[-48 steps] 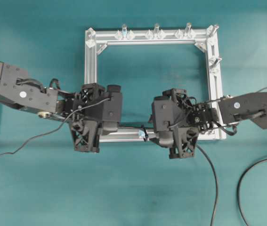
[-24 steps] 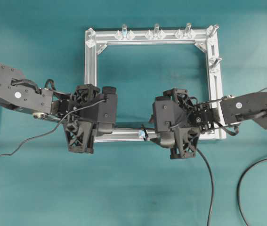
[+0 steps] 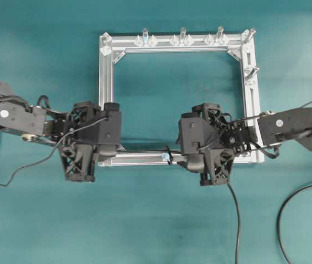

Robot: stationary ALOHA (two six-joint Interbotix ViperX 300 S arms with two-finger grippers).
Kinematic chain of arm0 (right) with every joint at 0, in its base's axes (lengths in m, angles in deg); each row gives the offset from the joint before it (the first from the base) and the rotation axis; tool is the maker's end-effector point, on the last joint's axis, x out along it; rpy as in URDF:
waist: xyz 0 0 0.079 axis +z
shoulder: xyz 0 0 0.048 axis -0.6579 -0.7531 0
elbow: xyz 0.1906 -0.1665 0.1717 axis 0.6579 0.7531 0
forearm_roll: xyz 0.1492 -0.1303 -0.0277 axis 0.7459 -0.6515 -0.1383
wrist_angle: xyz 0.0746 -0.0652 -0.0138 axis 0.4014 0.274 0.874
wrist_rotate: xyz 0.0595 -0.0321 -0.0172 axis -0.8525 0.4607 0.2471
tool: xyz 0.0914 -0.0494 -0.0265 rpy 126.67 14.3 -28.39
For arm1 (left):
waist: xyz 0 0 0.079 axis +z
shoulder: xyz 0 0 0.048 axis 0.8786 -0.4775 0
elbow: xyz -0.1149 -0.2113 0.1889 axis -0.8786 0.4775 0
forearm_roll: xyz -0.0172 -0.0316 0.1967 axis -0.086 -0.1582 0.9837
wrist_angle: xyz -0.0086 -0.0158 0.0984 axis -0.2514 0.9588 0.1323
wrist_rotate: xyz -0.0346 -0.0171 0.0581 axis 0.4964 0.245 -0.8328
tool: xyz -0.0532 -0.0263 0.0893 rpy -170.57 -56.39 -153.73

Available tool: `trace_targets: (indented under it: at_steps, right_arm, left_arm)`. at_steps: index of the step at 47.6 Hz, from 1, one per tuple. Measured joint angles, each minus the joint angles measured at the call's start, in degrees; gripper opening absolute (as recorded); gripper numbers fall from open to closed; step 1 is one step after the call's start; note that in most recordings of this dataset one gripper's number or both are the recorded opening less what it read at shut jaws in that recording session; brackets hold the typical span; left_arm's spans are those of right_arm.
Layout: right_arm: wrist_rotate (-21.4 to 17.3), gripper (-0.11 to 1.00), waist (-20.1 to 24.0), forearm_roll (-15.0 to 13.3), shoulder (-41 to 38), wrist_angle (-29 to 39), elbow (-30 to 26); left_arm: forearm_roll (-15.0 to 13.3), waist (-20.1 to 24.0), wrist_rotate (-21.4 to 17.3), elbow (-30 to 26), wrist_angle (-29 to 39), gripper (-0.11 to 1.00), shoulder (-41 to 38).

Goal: Insert the wire through the string loop located in the center.
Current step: 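Pull the plug leftward with the left gripper, drawing cable through the loop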

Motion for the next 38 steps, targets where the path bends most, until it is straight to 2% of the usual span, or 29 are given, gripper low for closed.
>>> trace_targets:
  at_steps: [10,26,38]
  right_arm:
    - [0.1,0.60,0.2,0.0,0.0,0.0,0.0]
    - [0.1,0.60,0.2,0.0,-0.1,0.0,0.0]
    - [0.1,0.60,0.2,0.0,-0.1,0.0,0.0]
  left_arm:
    - [0.0,-0.7,2.5,2.5,2.1,0.14,3.3]
    - [-0.1,-1.3,3.3,5.4,6.9,0.13,8.0]
    - [-0.1,-1.3,3.4,6.6,7.0,0.13,9.3]
